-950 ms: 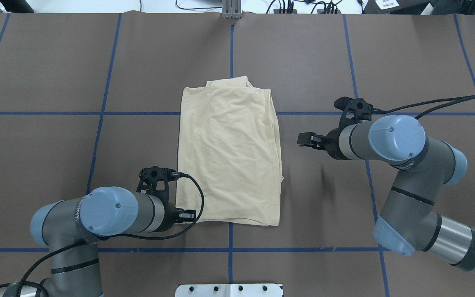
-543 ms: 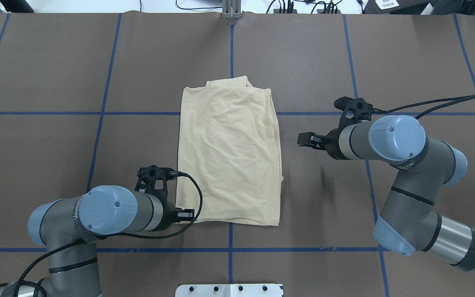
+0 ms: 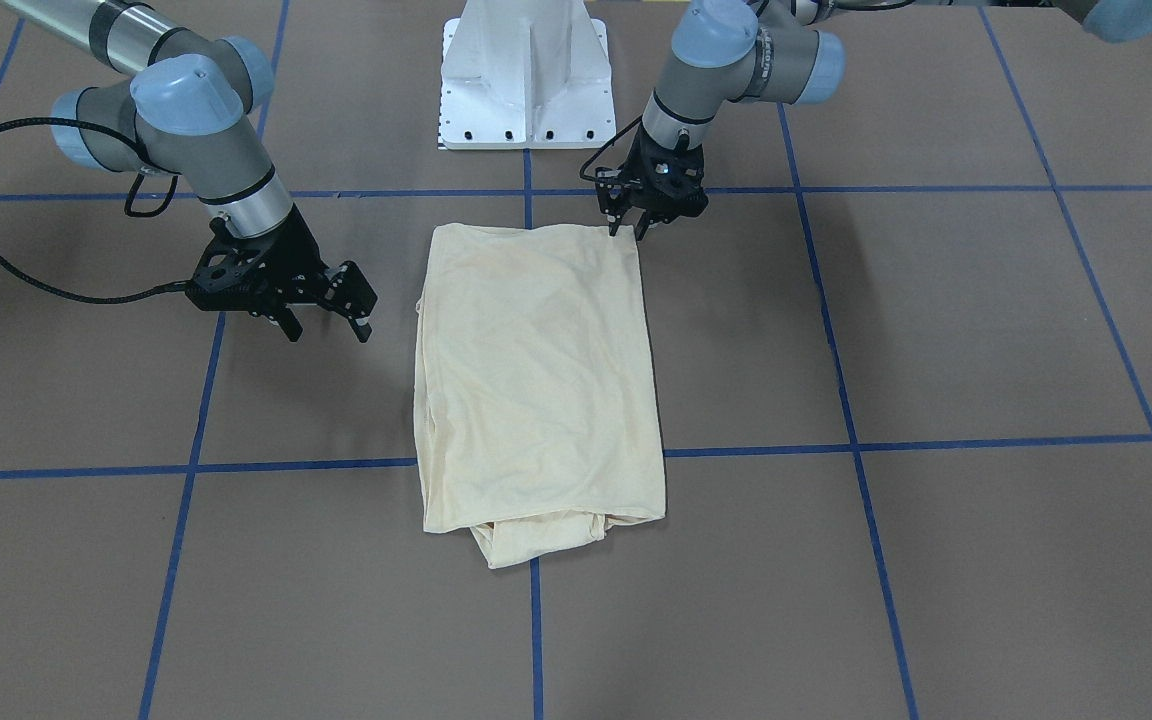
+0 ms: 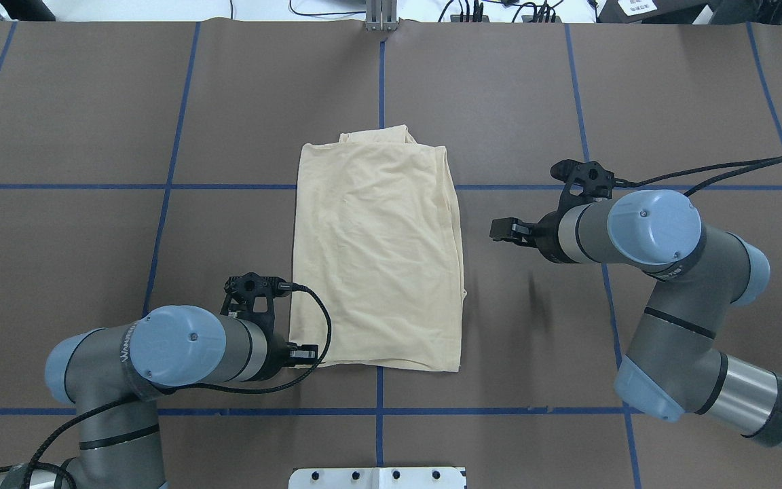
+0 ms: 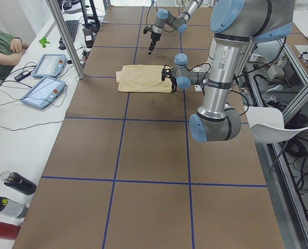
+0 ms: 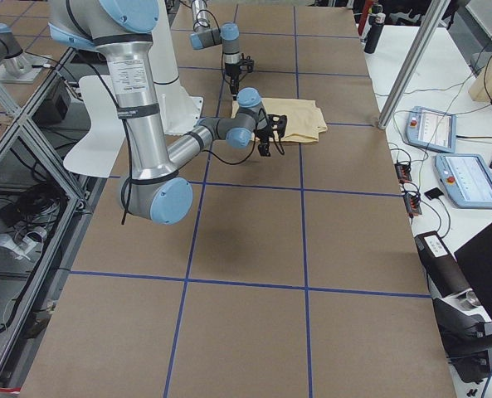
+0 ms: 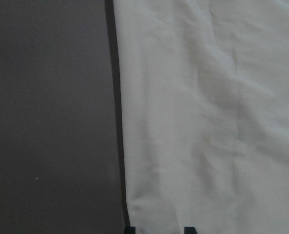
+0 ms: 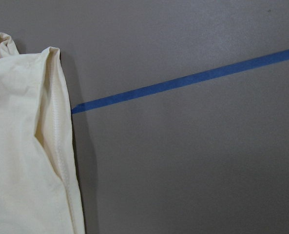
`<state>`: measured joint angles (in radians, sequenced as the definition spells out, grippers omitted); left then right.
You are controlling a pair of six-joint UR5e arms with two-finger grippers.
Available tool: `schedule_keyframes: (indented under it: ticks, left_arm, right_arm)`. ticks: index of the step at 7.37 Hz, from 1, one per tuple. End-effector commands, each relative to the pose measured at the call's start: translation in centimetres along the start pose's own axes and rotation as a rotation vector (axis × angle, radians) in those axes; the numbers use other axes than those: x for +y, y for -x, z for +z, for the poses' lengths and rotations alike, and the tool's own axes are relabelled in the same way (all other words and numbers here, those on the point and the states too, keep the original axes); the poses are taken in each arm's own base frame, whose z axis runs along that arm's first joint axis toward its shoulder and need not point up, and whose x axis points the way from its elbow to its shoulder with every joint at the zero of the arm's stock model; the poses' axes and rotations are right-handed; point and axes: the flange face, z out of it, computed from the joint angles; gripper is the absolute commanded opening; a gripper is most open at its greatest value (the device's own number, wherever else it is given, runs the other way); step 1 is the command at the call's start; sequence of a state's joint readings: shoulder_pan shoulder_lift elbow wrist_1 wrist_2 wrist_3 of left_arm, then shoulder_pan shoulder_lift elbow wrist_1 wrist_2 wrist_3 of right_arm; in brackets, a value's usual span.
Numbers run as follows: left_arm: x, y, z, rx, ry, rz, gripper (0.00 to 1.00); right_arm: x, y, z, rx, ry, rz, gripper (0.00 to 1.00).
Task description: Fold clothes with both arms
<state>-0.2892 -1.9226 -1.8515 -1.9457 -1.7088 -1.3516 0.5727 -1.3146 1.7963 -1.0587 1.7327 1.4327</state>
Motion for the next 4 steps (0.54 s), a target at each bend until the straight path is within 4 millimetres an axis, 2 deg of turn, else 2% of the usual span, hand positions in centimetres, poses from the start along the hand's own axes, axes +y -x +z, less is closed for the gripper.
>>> schedule_keyframes:
  ticks: [1,4]
  left_arm:
    - [0.13,0.06,0.31,-0.005,0.005,-0.001,0.45]
    - [0.14,0.0,0.22,-0.002,0.005,-0.055,0.46]
  right_arm:
    - [-0.05,-0.06,0.05,0.001,0.0,0.001,1.0]
    - [-0.05,-0.01,-0.02,0.0,0.0,0.0,1.0]
